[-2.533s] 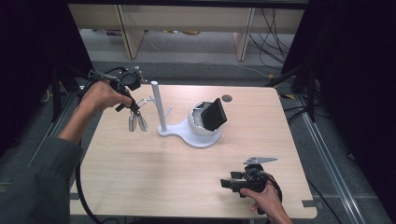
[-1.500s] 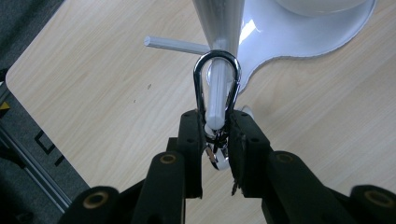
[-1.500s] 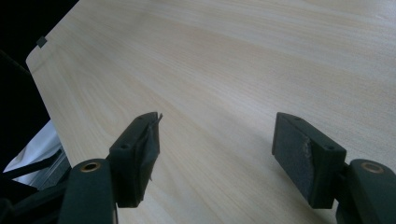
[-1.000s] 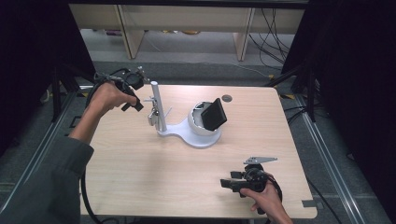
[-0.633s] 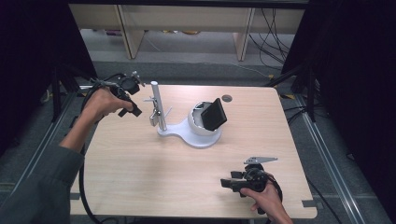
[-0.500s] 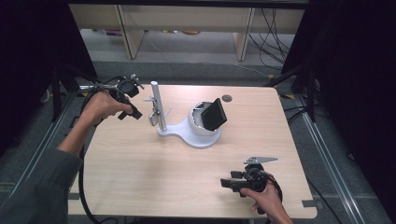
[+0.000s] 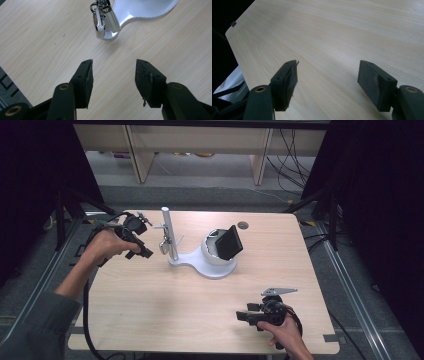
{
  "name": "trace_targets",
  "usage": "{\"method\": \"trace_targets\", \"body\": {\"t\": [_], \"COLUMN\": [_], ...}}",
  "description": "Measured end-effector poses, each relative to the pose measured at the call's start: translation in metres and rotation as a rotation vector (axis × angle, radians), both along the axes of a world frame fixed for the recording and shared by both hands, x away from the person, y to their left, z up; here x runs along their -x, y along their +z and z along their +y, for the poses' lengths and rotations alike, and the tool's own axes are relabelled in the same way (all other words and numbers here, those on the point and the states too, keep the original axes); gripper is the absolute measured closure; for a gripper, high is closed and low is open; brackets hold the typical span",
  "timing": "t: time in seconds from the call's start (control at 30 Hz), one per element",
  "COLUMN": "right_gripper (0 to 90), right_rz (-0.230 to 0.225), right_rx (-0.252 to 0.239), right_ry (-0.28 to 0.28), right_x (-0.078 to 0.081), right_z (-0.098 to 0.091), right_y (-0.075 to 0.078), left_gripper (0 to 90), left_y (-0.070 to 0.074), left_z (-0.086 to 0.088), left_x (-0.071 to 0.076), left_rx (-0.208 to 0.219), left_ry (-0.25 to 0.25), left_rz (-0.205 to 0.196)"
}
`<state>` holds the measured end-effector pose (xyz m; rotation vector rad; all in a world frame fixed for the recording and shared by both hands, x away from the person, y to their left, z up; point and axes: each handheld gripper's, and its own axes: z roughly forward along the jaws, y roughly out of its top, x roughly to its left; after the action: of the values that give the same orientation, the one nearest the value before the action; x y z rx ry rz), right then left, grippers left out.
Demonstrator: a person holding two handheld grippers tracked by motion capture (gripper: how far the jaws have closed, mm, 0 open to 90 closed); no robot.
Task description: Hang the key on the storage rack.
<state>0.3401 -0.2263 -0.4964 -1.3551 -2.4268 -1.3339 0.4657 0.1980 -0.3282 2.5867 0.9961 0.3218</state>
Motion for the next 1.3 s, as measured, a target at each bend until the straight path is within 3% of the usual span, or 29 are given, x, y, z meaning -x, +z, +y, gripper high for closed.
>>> {"method": "trace_targets", "body": {"t": [0.4, 0.7, 0.77, 0.8, 0.9, 0.93, 1.1, 1.3], "right_gripper": [33.2, 33.2, 33.2, 33.3, 33.2, 33.2, 33.1, 32.4], "right_rz": [-0.002, -0.005, -0.008, -0.009, -0.019, 0.009, 0.002, -0.009], "right_rx": [-0.004, -0.008, -0.008, -0.022, -0.003, -0.032, -0.022, -0.023], "right_ry": [-0.005, 0.001, 0.002, 0.005, 0.001, -0.005, -0.006, -0.004], "right_x": [0.000, 0.000, 0.000, 0.000, 0.000, 0.001, 0.001, 0.001], "right_z": [0.000, 0.000, 0.000, 0.000, 0.000, 0.002, 0.002, 0.002], "right_y": [0.001, 0.001, 0.002, 0.002, 0.003, 0.003, 0.004, 0.004], "left_gripper": [39.6, 34.5, 32.4, 31.9, 30.7, 30.3, 27.6, 26.8], "left_y": [-0.024, -0.043, -0.044, -0.045, -0.049, -0.051, -0.060, -0.069], "left_z": [0.000, -0.003, -0.003, -0.003, -0.004, -0.005, -0.008, -0.014], "left_x": [0.029, 0.047, 0.049, 0.051, 0.057, 0.059, 0.073, 0.090], "left_rx": [0.088, 0.124, 0.115, 0.129, 0.152, 0.160, 0.197, 0.221], "left_ry": [-0.010, -0.020, -0.037, -0.037, -0.038, -0.035, -0.045, -0.087], "left_rz": [-0.011, -0.010, -0.006, -0.020, -0.020, -0.025, -0.042, -0.064]}}
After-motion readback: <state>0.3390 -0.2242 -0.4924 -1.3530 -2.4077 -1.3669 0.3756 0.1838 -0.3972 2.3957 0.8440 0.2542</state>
